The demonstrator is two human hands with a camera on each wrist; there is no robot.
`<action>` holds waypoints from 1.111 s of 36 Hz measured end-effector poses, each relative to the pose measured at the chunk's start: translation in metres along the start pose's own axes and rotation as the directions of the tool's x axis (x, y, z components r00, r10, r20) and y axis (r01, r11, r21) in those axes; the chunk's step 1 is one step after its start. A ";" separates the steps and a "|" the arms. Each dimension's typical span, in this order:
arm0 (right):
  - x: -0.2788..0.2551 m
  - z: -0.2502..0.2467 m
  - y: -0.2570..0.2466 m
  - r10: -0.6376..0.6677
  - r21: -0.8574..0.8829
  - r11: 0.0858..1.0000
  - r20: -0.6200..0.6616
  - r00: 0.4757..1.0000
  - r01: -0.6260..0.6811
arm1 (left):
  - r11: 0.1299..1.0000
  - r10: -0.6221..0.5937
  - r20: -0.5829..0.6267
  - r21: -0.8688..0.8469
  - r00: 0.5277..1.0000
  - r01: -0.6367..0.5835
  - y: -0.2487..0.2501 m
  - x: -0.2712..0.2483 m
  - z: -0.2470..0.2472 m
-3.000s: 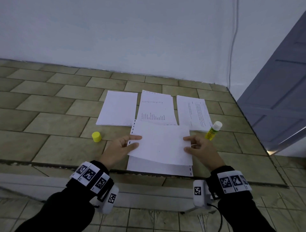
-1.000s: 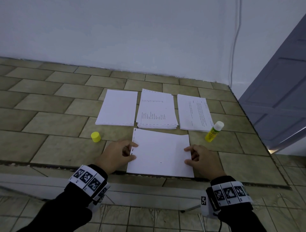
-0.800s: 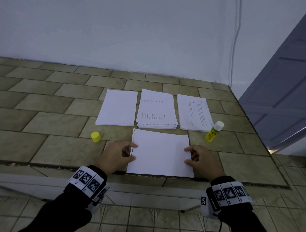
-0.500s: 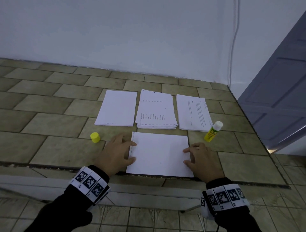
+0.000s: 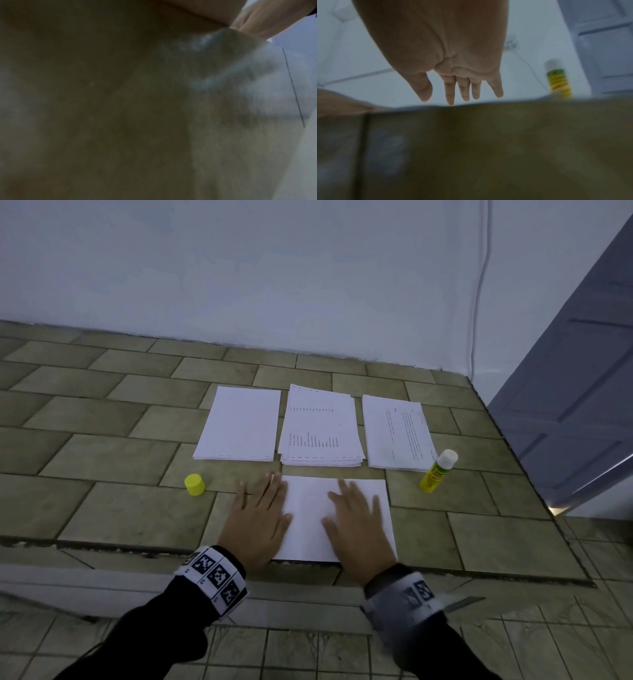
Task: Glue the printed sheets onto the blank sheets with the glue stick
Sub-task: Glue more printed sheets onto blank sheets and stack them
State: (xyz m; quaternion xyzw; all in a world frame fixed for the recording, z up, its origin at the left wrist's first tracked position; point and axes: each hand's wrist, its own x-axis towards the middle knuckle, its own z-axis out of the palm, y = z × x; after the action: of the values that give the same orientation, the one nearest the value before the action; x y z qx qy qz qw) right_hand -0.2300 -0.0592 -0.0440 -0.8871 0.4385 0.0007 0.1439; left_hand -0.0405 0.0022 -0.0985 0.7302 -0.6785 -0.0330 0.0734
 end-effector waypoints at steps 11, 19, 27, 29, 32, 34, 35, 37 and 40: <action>0.042 0.036 -0.020 -0.103 -0.041 0.994 -0.008 0.995 0.103 | 1.000 0.026 -0.030 0.006 0.999 -0.026 0.002 0.000 0.002; 0.013 0.020 0.064 0.167 -0.067 0.983 -0.059 0.984 -0.170 | 1.000 -0.006 -0.043 0.017 0.999 0.007 0.001 0.000 0.001; 0.013 0.017 0.039 0.146 -0.176 0.969 -0.170 0.975 -0.176 | 1.000 0.007 -0.079 0.018 0.997 -0.005 0.001 0.002 0.004; 0.015 0.015 0.013 0.014 -0.135 0.991 -0.068 0.998 -0.023 | 1.000 0.008 -0.083 0.015 0.997 -0.006 0.000 0.003 0.006; 0.020 0.025 -0.016 -0.155 -0.067 0.985 0.092 0.984 0.161 | 1.000 0.012 -0.062 0.001 0.998 -0.012 0.000 0.003 0.006; 0.023 0.035 -0.023 -0.138 -0.108 0.983 0.104 0.985 0.149 | 1.000 0.027 -0.044 0.016 0.999 -0.027 0.001 0.002 0.005; 0.025 0.040 -0.021 -0.126 -0.100 0.986 0.083 0.989 0.134 | 0.999 0.033 -0.046 0.021 0.998 -0.032 0.001 0.002 0.005; 0.025 0.042 -0.014 -0.129 -0.096 0.986 0.067 0.989 0.135 | 0.999 0.026 -0.061 0.020 0.998 -0.025 0.001 0.002 0.005; 0.022 0.034 0.010 -0.106 -0.141 0.984 0.019 0.994 0.108 | 1.000 0.015 -0.076 0.023 0.997 -0.013 0.000 0.002 0.004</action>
State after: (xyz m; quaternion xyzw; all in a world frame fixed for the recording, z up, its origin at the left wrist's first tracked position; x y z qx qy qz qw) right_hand -0.2199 -0.0735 -0.0823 -0.9174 0.3882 0.0294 0.0829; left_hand -0.0409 0.0004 -0.1026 0.7270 -0.6806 0.0029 0.0909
